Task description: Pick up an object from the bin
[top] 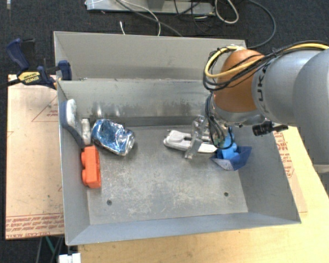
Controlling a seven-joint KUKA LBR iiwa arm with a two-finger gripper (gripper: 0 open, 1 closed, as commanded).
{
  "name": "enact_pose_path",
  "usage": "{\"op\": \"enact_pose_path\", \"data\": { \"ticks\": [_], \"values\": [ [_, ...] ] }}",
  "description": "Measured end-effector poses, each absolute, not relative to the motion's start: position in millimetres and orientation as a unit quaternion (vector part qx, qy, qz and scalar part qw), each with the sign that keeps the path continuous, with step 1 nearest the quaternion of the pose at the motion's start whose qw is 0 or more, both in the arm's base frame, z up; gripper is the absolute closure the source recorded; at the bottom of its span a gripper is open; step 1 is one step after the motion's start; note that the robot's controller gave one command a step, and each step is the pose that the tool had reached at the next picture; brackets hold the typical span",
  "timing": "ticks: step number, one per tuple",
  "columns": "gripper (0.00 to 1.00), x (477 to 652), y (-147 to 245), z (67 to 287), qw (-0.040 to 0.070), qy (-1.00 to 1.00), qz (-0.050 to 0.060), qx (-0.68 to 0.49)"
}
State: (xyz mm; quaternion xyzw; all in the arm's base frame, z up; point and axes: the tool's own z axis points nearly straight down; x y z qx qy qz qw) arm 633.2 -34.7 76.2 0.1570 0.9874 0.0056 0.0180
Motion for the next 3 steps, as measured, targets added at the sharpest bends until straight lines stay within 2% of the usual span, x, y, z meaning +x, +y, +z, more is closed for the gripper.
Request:
{"op": "enact_pose_path", "data": {
  "ticks": [1,2,3],
  "values": [
    [1.0,633.2,-34.7,76.1,0.018,0.987,0.006,0.157],
    [1.0,629.6,-34.6,98.1,0.013,0.988,0.005,0.156],
    [1.0,629.1,-34.8,134.8,0.012,0.988,0.005,0.156]
  ]
}}
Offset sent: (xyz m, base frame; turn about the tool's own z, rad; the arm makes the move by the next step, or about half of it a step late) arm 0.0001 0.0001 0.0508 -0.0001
